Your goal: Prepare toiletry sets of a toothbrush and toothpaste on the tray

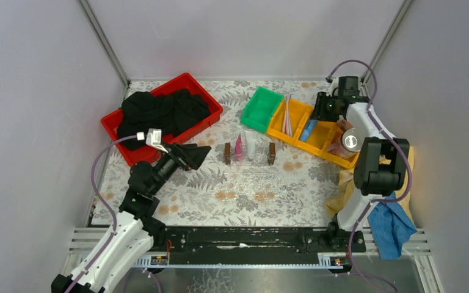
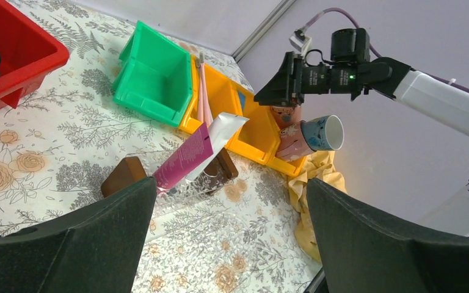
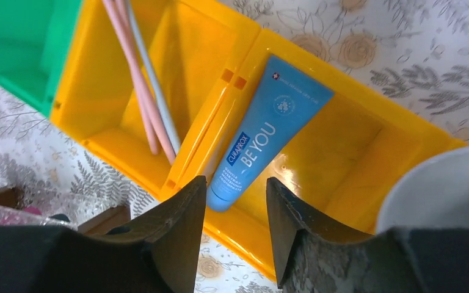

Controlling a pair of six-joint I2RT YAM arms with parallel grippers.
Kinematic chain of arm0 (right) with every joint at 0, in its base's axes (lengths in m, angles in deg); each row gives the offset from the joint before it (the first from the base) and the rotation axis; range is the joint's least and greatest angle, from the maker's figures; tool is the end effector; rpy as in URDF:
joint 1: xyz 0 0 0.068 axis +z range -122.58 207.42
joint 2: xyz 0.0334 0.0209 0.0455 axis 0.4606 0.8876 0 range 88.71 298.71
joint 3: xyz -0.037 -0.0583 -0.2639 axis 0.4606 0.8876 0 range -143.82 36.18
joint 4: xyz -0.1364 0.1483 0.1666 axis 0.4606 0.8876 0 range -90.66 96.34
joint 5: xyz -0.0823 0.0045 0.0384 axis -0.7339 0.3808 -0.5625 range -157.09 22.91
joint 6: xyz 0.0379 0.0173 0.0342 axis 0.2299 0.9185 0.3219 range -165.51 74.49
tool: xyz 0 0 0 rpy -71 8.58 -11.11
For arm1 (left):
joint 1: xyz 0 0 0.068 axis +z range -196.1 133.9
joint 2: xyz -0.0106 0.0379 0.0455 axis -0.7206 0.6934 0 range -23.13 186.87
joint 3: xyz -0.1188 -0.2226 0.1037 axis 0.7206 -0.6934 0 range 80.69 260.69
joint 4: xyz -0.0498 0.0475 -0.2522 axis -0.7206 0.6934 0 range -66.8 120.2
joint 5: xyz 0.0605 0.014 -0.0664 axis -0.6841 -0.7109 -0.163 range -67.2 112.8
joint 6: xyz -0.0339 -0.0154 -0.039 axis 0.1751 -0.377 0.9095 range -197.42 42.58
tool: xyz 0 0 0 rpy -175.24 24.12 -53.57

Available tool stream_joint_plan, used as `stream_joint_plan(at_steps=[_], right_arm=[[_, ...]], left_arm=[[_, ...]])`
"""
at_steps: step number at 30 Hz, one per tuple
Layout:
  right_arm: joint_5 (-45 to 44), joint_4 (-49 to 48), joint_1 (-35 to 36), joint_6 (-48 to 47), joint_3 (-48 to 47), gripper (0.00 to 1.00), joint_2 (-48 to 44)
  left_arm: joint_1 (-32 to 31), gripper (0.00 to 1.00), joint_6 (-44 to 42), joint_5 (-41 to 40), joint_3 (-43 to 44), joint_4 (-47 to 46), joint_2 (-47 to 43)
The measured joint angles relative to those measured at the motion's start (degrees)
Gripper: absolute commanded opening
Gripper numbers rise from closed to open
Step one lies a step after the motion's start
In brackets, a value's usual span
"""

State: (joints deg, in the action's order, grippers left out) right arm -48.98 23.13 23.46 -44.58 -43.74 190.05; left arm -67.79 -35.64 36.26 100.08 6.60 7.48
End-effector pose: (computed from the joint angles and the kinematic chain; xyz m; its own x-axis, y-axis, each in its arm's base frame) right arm 0.3978 -0.0164 0.2622 -0.7104 0.0648 -0.7008 -0.1411 0.9624 0.2321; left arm 0.1390 -0.0641 0.2693 -0.3179 -0.5708 -0.7570 0.4866 0.5870 -0.6470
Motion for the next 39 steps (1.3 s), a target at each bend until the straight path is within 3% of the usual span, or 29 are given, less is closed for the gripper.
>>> stream_joint_plan(at_steps=[3, 7, 9, 20, 39], right_arm=[[-3.76, 0.61, 1.77, 2.75, -0.57, 0.52, 2.95], [-6.91, 1.22, 2.69, 6.29, -0.57, 0.71, 4.66], [-7.56, 1.11, 2.69, 7.72, -0.55, 0.76, 4.68], [-6.4, -1.4, 2.51, 13.11, -0.87, 0.93, 5.9], [-4.63, -2.49, 2.47, 19.39, -4.35, 0.91, 12.79]], left_arm=[[0.0, 1.0, -0.13, -0.04, 0.5, -0.83, 1.6], [0.0, 1.0, -0.55, -0.44, 0.5, -1.05, 1.7], [0.0, 1.0, -0.83, -0.66, 0.5, -1.03, 1.57], [0.0, 1.0, -1.42, -1.05, 0.48, -1.03, 0.2], [0.0, 1.0, -1.42, -1.51, 0.39, -1.16, 0.76]])
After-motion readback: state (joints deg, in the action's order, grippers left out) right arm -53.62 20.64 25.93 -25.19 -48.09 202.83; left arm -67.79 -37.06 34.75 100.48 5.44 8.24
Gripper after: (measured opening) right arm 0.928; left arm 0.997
